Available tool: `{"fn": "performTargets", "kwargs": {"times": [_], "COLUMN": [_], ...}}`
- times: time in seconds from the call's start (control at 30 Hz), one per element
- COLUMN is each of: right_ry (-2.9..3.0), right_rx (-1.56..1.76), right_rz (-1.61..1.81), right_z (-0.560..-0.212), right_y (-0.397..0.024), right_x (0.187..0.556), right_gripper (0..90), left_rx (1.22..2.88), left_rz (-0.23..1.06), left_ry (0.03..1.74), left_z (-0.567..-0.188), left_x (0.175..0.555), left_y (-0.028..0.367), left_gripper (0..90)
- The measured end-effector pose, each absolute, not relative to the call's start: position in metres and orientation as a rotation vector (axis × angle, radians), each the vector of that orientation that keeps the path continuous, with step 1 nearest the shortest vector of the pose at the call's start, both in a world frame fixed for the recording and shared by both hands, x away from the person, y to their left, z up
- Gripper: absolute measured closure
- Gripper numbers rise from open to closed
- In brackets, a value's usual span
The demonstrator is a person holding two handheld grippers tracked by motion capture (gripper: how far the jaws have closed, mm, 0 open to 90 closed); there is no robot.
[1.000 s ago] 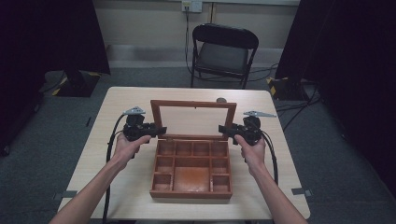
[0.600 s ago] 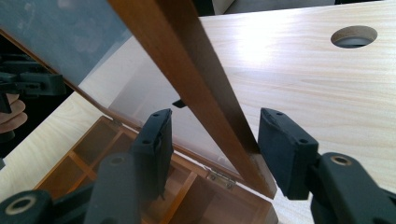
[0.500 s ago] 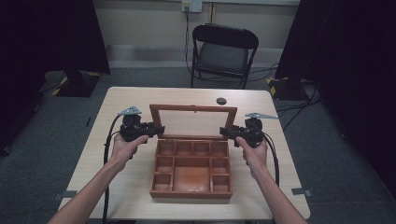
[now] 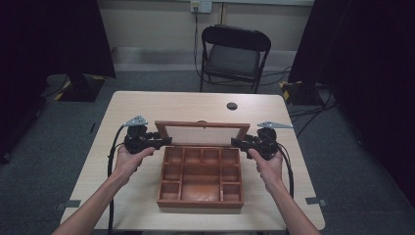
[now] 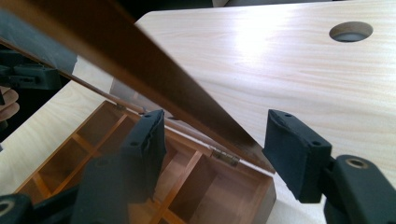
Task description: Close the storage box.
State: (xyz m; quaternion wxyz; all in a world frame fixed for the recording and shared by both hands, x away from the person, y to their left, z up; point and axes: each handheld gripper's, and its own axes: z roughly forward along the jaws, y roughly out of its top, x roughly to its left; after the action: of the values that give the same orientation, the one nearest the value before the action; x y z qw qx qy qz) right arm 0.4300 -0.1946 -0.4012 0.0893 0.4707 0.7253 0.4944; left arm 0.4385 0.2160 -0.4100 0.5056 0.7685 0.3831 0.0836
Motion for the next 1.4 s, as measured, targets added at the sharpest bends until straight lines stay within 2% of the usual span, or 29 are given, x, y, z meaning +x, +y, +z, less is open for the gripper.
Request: {"fn": "performTargets", "kwargs": {"times": [0.17,0.3,0.47,1.03,1.2,1.4], "right_ry": [2.162,2.167,2.192,2.229,2.230,2.268], "right_rx": [1.406,1.404,1.418,1.419,1.430,1.426], "right_rz": [1.462,1.462,1.453,1.403,1.437,1.460], "right_z": [-0.402,-0.403,-0.405,-0.412,-0.412,-0.414], "right_y": [-0.197,-0.198,-0.196,-0.185,-0.182,-0.184], "right_x": [0.424,0.421,0.417,0.409,0.408,0.407], "right_gripper": [37.7,37.6,38.8,39.9,38.8,33.4], "left_rx": [1.853,1.856,1.877,1.911,1.907,1.908], "left_rz": [0.189,0.194,0.196,0.173,0.170,0.169], "left_ry": [0.944,0.974,0.981,0.958,0.965,0.971], "left_z": [-0.412,-0.413,-0.413,-0.416,-0.416,-0.419], "left_x": [0.434,0.433,0.430,0.420,0.420,0.416], "left_y": [0.216,0.216,0.216,0.219,0.223,0.223], "left_gripper": [48.0,39.1,34.7,35.1,35.1,33.0]}}
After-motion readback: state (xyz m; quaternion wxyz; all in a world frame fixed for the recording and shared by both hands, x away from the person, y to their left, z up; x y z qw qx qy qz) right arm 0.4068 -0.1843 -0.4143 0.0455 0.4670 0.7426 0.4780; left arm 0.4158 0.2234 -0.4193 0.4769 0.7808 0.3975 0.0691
